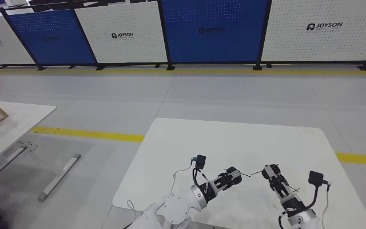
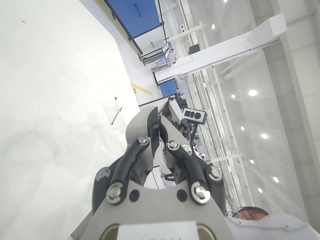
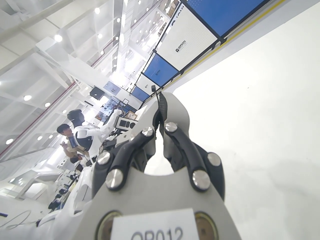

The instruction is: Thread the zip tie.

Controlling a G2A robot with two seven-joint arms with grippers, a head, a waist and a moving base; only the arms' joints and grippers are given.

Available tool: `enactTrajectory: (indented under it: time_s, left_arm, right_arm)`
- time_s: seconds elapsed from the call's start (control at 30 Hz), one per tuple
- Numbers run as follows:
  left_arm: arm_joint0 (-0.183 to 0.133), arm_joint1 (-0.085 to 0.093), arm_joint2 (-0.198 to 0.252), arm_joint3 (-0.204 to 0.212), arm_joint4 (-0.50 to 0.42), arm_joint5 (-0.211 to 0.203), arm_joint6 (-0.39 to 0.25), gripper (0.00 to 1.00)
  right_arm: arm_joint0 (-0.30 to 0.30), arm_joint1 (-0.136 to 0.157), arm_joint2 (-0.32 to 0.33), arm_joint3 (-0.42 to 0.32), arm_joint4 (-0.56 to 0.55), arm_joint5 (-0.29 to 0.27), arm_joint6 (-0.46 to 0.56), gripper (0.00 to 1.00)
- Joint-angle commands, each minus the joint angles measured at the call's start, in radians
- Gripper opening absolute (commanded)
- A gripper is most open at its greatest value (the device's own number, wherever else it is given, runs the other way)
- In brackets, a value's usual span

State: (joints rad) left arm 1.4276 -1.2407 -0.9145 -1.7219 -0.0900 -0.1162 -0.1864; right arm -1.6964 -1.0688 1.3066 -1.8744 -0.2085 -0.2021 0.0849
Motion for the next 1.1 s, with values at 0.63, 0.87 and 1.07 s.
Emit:
enactTrajectory:
  time_s: [0.63,0.87,1.07]
  left_arm:
    - [0.000,0.000,0.000,0.000,0.000,0.000,0.000,0.00]
    - [0.000,0.000,0.000,0.000,0.000,0.000,0.000,0.00]
    - [0.000,0.000,0.000,0.000,0.000,0.000,0.000,0.00]
  right_arm:
    - [-0.019,-0.002,0.037,-0.017,-0.037,-0.012,0.016,0.00]
    - [-0.030,-0.002,0.047,-0.021,-0.046,-0.021,0.024,0.00]
    - [-0.030,-0.002,0.047,-0.021,-0.046,-0.021,0.024,0.00]
